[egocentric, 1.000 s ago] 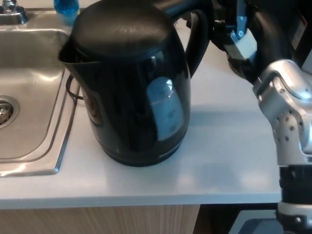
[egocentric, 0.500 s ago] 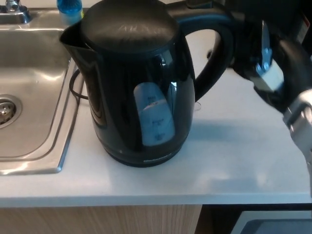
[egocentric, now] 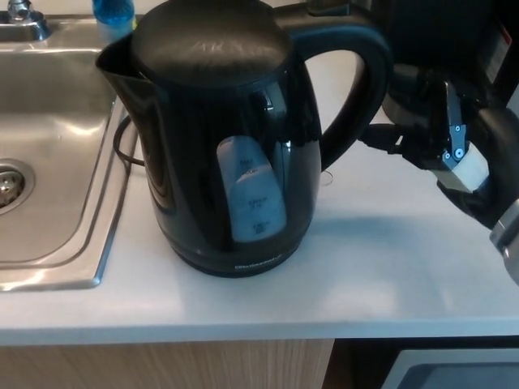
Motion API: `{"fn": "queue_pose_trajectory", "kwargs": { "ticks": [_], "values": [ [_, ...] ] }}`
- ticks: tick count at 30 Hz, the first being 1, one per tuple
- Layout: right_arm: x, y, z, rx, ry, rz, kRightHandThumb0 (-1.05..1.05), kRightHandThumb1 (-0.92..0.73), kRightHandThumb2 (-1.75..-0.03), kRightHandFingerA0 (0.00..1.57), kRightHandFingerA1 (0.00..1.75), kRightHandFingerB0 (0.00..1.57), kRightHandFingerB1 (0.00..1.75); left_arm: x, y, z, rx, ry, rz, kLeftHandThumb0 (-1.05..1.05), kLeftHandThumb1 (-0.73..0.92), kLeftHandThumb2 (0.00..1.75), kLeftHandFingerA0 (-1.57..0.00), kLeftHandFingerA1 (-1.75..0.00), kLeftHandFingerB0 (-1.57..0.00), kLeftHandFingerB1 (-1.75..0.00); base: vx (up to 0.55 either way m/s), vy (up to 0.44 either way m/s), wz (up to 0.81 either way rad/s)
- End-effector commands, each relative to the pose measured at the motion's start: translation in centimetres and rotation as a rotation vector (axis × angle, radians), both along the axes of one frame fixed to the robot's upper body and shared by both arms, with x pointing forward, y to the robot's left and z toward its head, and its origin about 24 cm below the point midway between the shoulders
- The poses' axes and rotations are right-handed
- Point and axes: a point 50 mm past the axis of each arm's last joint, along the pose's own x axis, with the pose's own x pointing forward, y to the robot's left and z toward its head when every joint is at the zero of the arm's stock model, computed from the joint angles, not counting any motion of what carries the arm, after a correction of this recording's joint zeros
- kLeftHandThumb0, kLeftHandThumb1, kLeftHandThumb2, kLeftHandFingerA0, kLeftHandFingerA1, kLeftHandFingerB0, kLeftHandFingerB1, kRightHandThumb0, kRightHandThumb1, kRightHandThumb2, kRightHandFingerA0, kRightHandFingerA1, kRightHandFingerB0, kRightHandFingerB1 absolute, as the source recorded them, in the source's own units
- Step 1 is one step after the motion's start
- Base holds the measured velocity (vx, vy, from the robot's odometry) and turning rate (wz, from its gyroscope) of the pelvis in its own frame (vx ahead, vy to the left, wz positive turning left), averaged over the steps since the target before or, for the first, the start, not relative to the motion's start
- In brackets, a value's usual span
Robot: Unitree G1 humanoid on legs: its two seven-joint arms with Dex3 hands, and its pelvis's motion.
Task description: Pick up a kettle using the right hand on left side of the counter and then walk right towards the kettl base and turn on the kettle
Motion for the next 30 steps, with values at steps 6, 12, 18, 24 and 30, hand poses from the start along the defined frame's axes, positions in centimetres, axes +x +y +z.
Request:
{"fn": "queue_pose_trajectory", "kwargs": {
  "ticks": [6, 12, 18, 24, 30],
  "values": [
    [-2.3, 0.3, -0.1, 0.029, -0.013, 0.05, -0.9, -0.92, -0.75, 0.49, 0.86, 0.41, 0.65, 0.4, 0.5, 0.6, 0.05, -0.041, -0.03, 0.27, 0.53, 1.17, -0.9, -0.98, -0.81, -0.9, 0.0, 0.0, 0.0],
    [-2.5, 0.5, 1.2, 0.028, -0.057, 0.064, -0.91, -0.92, -0.74, 0.55, 0.89, 0.46, 0.67, 0.5, 0.4, 0.7, 0.063, -0.031, -0.057, 0.27, 0.51, 1.14, -0.94, -0.99, -0.82, -0.9, 0.0, 0.0, 0.0],
    [-3.2, 0.5, 1.7, 0.02, -0.087, 0.086, -0.91, -0.92, -0.74, 0.54, 0.91, 0.46, 0.69, 0.5, 0.3, 0.5, 0.038, -0.041, -0.021, 0.32, 0.53, 1.18, -0.93, -1.0, -0.83, -0.91, 0.0, 0.0, 0.0],
    [-3.6, -0.2, 1.6, -0.026, -0.094, 0.085, -0.91, -0.92, -0.76, 0.54, 0.91, 0.46, 0.68, 0.6, 0.3, 0.4, 0.041, -0.029, -0.02, 0.28, 0.51, 1.15, -0.92, -0.99, -0.81, -0.9, 0.0, 0.0, 0.0],
    [-4.4, -2.1, 1.2, -0.063, -0.097, 0.062, -0.87, -0.92, -0.76, 0.55, 0.89, 0.46, 0.67, 0.3, 0.3, 0.2, 0.042, -0.006, -0.024, 0.26, 0.52, 1.13, -0.94, -0.99, -0.79, -0.88, 0.0, 0.0, 0.0]
  ]
}}
